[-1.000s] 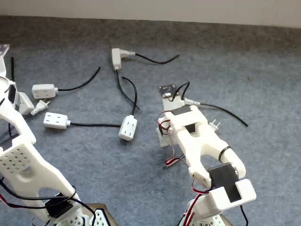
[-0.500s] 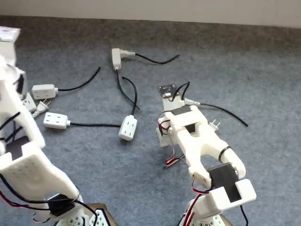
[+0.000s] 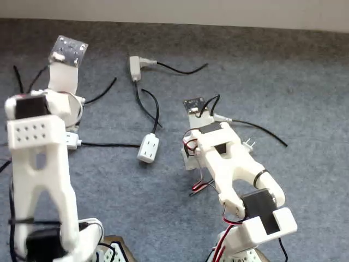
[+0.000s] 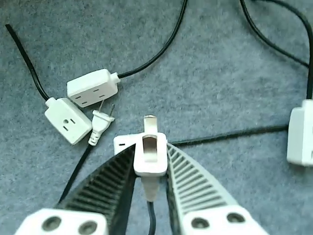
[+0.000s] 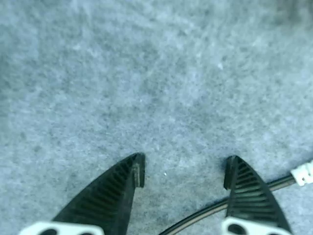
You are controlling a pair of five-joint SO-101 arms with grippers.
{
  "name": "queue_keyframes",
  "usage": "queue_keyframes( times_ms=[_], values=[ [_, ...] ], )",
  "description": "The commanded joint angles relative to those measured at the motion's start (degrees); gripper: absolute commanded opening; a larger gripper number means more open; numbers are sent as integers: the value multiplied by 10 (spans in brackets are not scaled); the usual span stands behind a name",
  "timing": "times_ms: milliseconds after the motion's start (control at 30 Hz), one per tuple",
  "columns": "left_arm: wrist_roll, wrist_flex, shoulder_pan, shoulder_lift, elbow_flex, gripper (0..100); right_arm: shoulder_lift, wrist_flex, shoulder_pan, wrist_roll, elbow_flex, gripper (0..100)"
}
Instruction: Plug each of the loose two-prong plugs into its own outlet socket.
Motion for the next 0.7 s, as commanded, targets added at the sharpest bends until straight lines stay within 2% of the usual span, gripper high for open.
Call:
queue_keyframes(
  times_ms=[0, 233, 367, 533, 667],
  values=[
    [79, -154, 34, -114, 157, 5, -2, -24, 6, 7, 2, 253],
    [103, -260, 163, -266, 331, 5, -2, -29, 7, 7, 2, 253],
    [148, -302, 223, -342, 394, 5, -2, -35, 7, 7, 4, 253],
    [158, -367, 278, -437, 507, 5, -2, -35, 7, 7, 4, 253],
    [159, -453, 288, -522, 596, 5, -2, -36, 6, 7, 4, 253]
  ],
)
